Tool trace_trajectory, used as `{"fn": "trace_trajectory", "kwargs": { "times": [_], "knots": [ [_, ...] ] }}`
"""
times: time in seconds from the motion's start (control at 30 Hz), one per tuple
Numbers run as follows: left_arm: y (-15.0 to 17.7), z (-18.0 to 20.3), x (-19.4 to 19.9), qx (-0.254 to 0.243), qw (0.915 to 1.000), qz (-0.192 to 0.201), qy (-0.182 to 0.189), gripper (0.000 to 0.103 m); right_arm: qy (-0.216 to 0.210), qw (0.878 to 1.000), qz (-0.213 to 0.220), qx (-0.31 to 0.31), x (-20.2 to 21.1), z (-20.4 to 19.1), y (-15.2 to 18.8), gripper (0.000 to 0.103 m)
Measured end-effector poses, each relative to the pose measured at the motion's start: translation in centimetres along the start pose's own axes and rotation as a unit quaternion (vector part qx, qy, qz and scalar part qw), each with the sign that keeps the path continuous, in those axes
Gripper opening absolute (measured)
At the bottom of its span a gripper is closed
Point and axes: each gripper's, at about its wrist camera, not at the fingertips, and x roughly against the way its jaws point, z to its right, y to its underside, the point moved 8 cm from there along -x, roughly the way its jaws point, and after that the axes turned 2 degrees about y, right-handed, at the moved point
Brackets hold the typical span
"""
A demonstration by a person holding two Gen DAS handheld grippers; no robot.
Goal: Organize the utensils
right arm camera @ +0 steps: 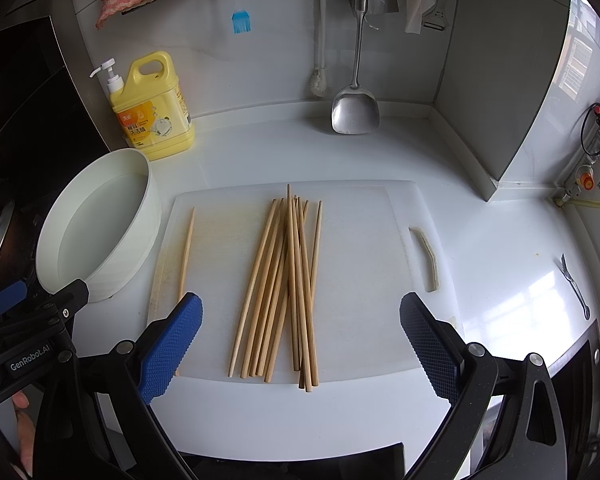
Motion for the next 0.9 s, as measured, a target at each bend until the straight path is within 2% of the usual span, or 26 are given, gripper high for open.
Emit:
{"fn": "trace_trajectory", "kwargs": {
  "times": [0.57, 0.77, 0.9],
  "knots": [
    [-0.1, -0.2, -1.1, -0.018, 0.9998, -0.002, 0.012, 0.097, -0.012, 1.0, -0.007, -0.013, -1.0, -0.3, 1.3, 0.095],
    [-0.1, 0.5, -3.7, -0.029, 0.9992, -0.008, 0.027, 0.097, 0.01, 1.0, -0.004, -0.001, -2.4, 0.7, 2.4, 0.095],
    [0.4, 1.8, -6.3, -0.032, 0.9986, -0.018, 0.038, 0.097, 0.0, 1.0, -0.002, 0.002, -3.7, 1.9, 2.8, 0.094]
  ]
}}
